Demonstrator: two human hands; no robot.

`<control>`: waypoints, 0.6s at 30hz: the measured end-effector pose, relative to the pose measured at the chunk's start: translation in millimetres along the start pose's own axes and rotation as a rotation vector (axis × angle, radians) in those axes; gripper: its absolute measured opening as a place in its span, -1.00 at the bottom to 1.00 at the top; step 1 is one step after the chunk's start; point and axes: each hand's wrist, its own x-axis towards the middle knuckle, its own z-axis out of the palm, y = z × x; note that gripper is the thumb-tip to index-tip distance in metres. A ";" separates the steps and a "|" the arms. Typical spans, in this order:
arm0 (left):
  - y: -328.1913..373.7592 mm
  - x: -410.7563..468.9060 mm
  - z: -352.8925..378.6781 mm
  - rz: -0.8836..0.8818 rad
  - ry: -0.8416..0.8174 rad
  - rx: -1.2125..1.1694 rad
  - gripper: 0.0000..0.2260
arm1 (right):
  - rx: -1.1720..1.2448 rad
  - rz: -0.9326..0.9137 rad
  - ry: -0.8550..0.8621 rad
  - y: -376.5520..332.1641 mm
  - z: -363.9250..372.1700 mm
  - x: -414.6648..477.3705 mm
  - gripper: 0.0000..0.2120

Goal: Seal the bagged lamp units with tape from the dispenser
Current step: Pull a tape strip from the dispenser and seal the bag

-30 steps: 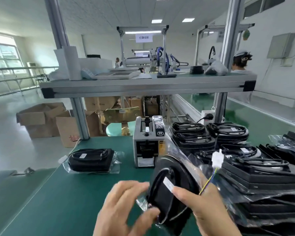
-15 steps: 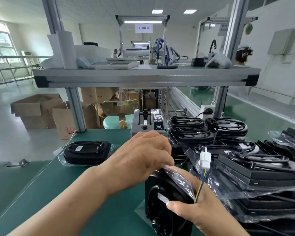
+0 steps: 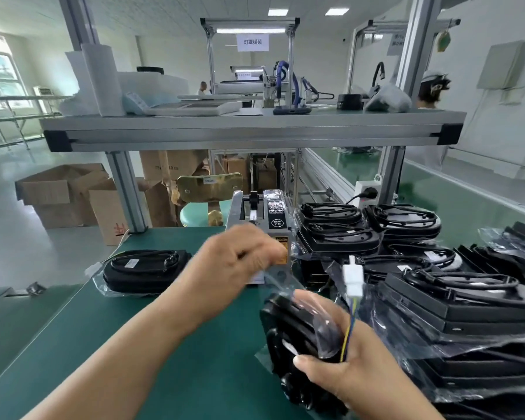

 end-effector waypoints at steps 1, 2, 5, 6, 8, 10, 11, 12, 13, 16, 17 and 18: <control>-9.4 4.3 -2.1 -0.118 0.169 -0.061 -0.78 | 0.041 0.013 0.062 2.5 2.5 -0.1 -0.35; -21.1 8.6 -2.4 -0.268 0.332 -0.132 -0.81 | 0.077 0.031 0.154 5.9 6.0 -0.1 -0.33; -58.4 15.9 19.2 -0.767 0.448 -0.473 -0.84 | 0.112 0.074 0.380 14.4 18.2 0.8 -0.32; -68.0 18.6 31.0 -0.872 0.416 -0.582 -0.84 | 0.107 0.073 0.398 15.4 21.4 1.3 -0.32; -81.5 27.7 48.7 -1.013 0.405 -0.736 -0.85 | 0.106 0.061 0.399 15.2 25.6 3.0 -0.31; -90.0 41.4 54.3 -1.099 0.420 -0.854 -0.83 | 0.108 0.065 0.383 15.3 27.7 4.1 -0.28; -93.0 49.0 54.7 -1.128 0.424 -0.899 -0.82 | 0.110 0.069 0.379 16.2 28.4 4.9 -0.28; -95.3 55.4 54.6 -1.152 0.419 -0.930 -0.80 | 0.110 0.070 0.377 17.2 28.5 5.2 -0.27; -96.7 60.5 54.9 -1.171 0.409 -0.949 -0.79 | 0.106 0.067 0.374 17.5 28.4 5.9 -0.27; -102.8 73.5 58.0 -1.228 0.402 -0.963 -0.80 | 0.108 0.063 0.369 17.8 26.8 7.9 -0.27; -103.9 76.6 58.4 -1.244 0.408 -0.975 -0.83 | 0.107 0.062 0.365 17.7 26.5 8.3 -0.26; -105.0 79.8 59.2 -1.254 0.419 -0.984 -0.86 | 0.099 0.059 0.361 17.6 26.4 8.7 -0.26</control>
